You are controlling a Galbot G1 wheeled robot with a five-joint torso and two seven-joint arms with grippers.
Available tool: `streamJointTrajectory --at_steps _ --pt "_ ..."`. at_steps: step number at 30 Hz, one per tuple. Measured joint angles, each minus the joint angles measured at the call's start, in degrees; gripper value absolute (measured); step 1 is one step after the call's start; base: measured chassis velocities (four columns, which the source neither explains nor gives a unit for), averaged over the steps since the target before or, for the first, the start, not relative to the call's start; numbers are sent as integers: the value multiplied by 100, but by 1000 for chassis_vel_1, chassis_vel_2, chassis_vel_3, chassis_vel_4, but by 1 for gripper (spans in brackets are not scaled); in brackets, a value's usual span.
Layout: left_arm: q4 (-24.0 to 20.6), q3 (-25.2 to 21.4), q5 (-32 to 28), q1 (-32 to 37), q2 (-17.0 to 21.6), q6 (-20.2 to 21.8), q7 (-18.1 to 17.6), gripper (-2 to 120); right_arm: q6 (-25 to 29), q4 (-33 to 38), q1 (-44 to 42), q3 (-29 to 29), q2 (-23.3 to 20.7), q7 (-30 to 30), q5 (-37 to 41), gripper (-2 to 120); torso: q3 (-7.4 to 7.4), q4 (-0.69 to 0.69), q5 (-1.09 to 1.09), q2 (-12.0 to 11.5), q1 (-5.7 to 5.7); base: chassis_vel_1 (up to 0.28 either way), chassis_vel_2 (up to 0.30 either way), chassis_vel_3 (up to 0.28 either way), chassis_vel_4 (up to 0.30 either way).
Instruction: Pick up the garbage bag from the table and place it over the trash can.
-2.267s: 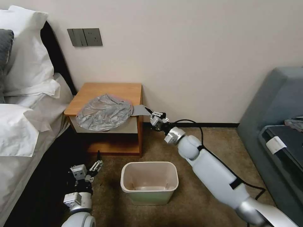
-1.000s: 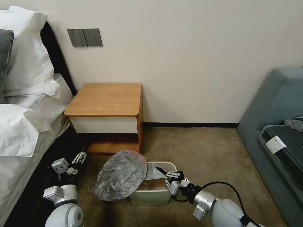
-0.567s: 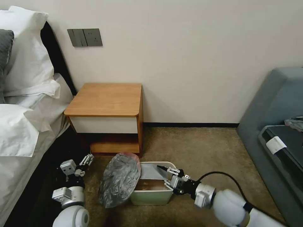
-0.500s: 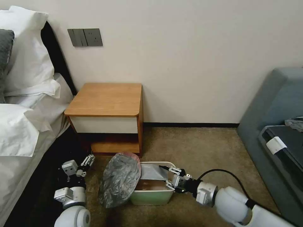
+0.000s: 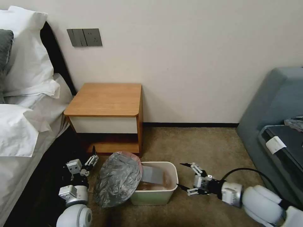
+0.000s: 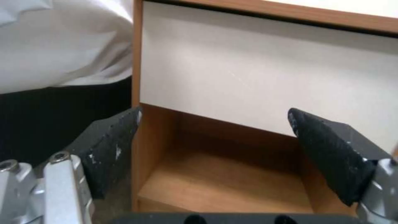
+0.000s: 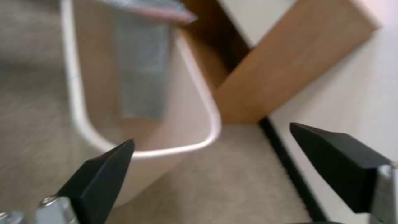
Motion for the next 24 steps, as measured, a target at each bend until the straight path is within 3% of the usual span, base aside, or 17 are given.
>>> streamJointTrajectory --at_steps 1,3,10,13,24 --pt "-227 12 -190 170 159 186 -1 92 69 76 -153 393 263 42 40 100 0 0 0 0 0 0 0 0 0" --pt "-431 23 -361 441 375 393 1 92 173 91 -282 612 574 153 51 100 0 0 0 0 0 0 0 0 0" --pt "-731 95 -740 1084 970 852 -18 92 454 39 -466 800 1076 248 -24 100 -1 1 -1 0 0 0 0 0 0" --pt "-989 301 -1019 1363 1237 1513 -7 91 583 25 -518 768 1364 318 -130 100 -1 1 0 0 0 0 0 0 0" --pt "-1148 1064 -951 1357 1045 2054 175 95 628 193 -627 778 1508 397 -212 100 0 0 0 0 0 0 0 0 0"
